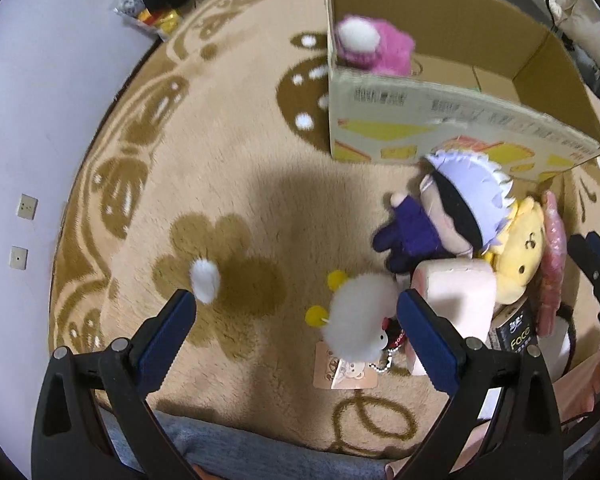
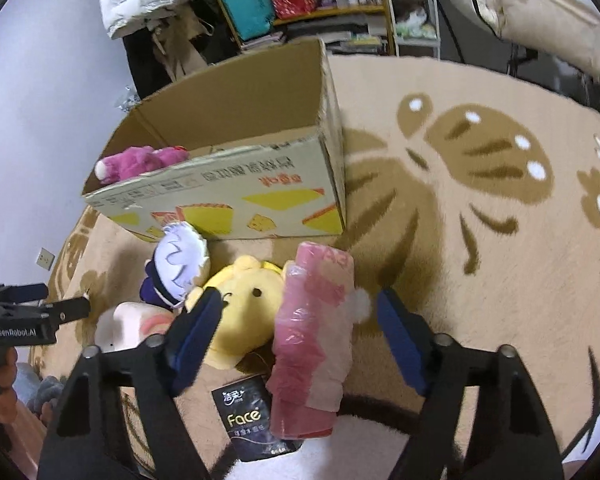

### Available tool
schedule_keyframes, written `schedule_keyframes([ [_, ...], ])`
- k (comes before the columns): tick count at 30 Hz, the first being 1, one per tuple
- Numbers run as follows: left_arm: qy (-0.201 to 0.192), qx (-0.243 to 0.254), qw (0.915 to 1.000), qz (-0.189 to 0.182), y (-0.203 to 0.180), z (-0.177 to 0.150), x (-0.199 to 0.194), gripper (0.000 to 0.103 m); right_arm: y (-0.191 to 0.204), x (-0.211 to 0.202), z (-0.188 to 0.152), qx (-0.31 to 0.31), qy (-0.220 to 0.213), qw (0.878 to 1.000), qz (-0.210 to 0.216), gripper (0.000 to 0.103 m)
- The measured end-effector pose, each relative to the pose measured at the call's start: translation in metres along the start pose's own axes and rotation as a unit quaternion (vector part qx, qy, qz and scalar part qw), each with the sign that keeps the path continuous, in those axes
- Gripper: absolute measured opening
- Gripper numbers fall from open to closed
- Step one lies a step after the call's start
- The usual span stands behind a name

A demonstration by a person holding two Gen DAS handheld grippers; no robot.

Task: Organize soft objects
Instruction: 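Move both grippers back to the pile beside the box, then grasp the white fluffy plush with the left gripper while the right gripper grasps the pink wrapped roll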

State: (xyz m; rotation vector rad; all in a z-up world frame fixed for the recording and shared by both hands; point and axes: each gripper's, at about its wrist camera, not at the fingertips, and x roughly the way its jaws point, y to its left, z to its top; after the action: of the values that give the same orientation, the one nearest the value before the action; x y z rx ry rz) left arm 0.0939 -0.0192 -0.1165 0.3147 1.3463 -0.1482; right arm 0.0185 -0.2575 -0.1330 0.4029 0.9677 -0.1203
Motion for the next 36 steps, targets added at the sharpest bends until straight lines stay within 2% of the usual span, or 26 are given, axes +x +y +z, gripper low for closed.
schedule_keyframes([
  [5,0.03,0.002,0.9995,-0.009,-0.005,0.0,0.014,0.1,-0.002,0.012,0.0,0.003,0.014,1.0,-0.006,0.064],
  [9,0.045,-0.002,0.9987,-0.022,-0.008,0.002,0.026,0.1,-0.002,0.019,-0.002,-0.002,0.024,1.0,-0.007,0.058],
  [13,0.053,0.006,0.9982,-0.027,-0.014,0.003,0.032,0.098,-0.003,0.026,-0.004,0.0,0.035,0.999,-0.006,0.058],
  [19,0.05,0.008,0.9982,-0.032,-0.014,0.003,0.035,0.089,-0.011,0.029,-0.006,0.018,0.043,0.999,-0.004,0.058],
  [25,0.058,0.008,0.9967,-0.056,-0.018,0.002,0.037,0.075,-0.015,0.031,-0.006,0.026,0.047,0.999,-0.002,0.058],
  [30,0.062,-0.005,0.9956,-0.071,-0.02,0.001,0.044,0.073,-0.017,0.037,-0.005,0.027,0.055,0.998,0.0,0.043],
  [36,0.079,-0.015,0.9939,-0.075,-0.022,0.0,0.062,0.072,-0.015,0.041,-0.006,0.023,0.063,0.998,0.007,0.043],
])
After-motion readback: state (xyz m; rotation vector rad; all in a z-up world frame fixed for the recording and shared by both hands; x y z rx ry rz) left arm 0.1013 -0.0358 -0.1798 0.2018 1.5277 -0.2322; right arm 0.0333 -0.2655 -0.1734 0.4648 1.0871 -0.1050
